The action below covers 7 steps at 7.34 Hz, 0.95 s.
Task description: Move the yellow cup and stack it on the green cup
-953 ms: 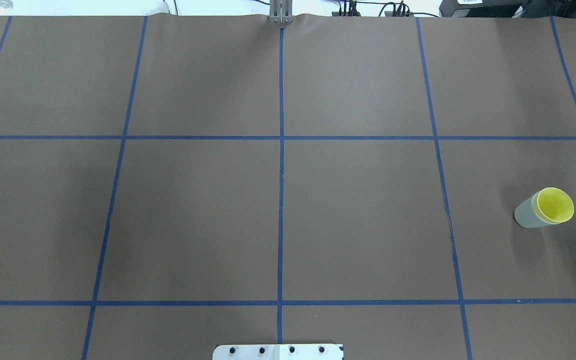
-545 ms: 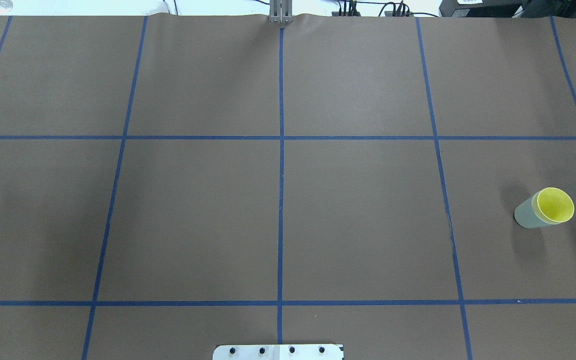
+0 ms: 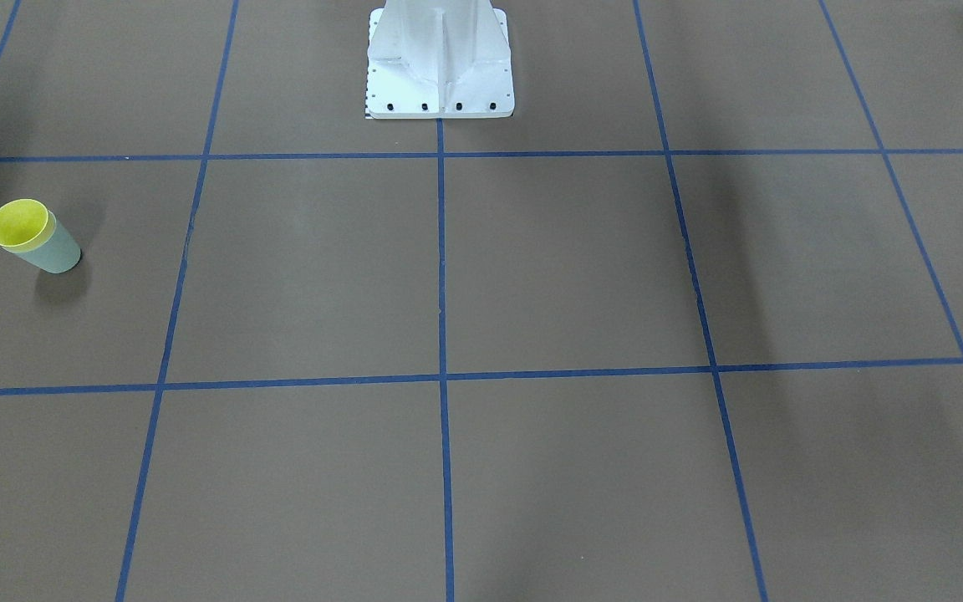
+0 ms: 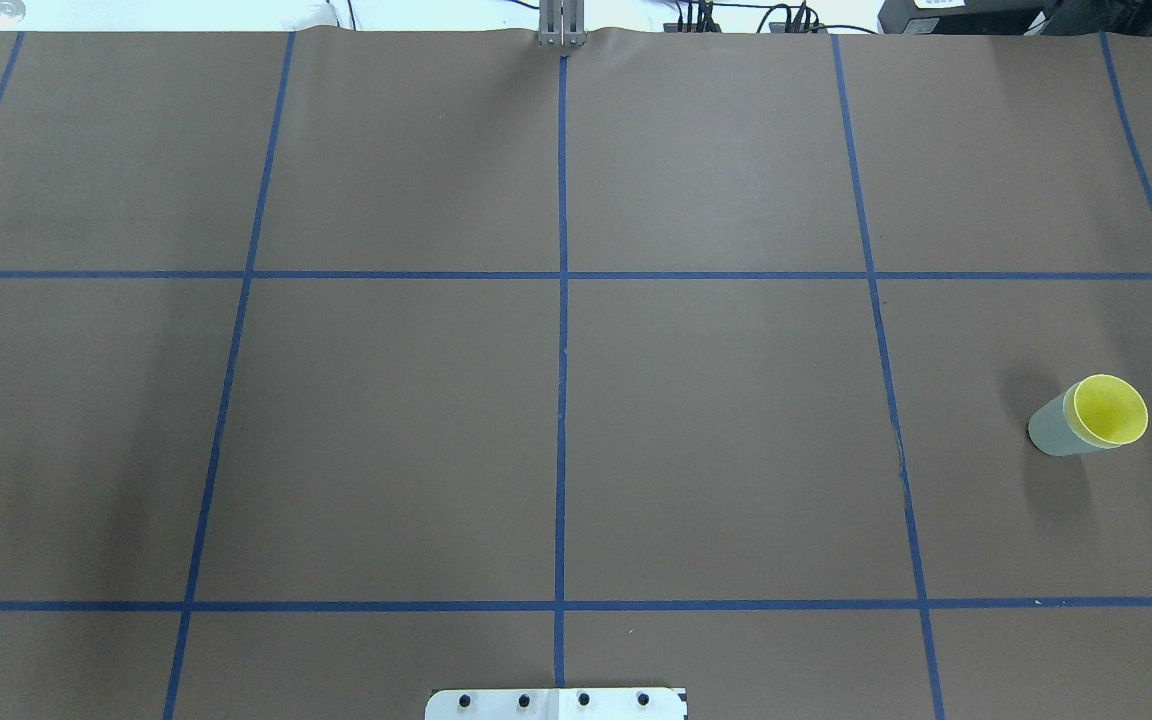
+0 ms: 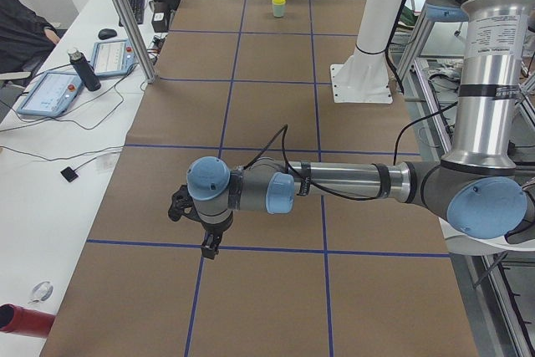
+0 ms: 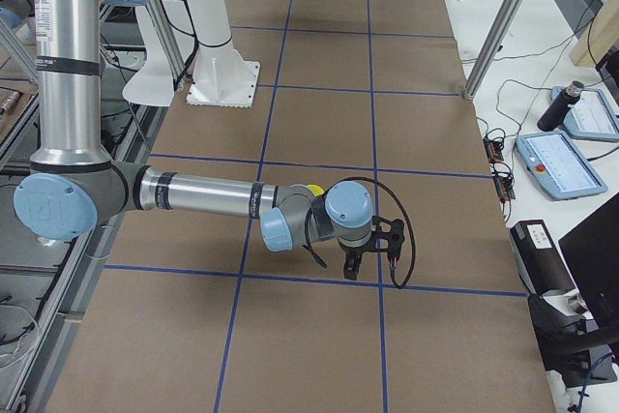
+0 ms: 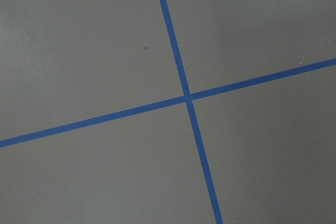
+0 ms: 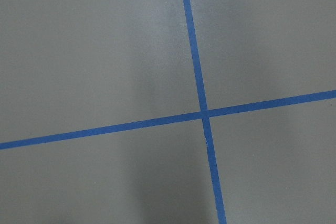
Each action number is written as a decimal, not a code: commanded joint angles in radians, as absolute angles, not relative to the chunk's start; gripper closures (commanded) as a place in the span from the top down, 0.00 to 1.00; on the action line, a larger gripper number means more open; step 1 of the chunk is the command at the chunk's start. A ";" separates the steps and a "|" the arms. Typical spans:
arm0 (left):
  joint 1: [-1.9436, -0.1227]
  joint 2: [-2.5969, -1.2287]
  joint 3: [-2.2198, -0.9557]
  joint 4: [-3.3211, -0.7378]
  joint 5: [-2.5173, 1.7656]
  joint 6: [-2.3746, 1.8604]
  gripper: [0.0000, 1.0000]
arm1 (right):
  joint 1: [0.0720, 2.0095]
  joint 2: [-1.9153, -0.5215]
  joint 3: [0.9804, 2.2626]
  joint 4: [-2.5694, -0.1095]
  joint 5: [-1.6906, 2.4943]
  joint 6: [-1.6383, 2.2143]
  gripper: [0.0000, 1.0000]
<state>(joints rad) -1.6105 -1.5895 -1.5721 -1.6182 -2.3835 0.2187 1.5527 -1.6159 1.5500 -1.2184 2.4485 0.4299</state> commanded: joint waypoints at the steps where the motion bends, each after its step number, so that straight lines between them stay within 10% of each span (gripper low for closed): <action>1: -1.611 -1.563 -1.604 -1.618 -2.382 0.218 1.00 | 1.587 -1.547 1.565 -1.373 2.444 0.428 1.00; 7: -1.611 -1.548 -1.628 -1.617 -2.378 0.219 1.00 | 1.586 -1.545 1.609 -1.575 2.347 0.129 1.00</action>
<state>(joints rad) -1.6117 -1.5481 -1.6256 -1.6169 -2.3791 0.2193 1.5732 -1.5363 1.5937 -1.5373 2.3729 0.1951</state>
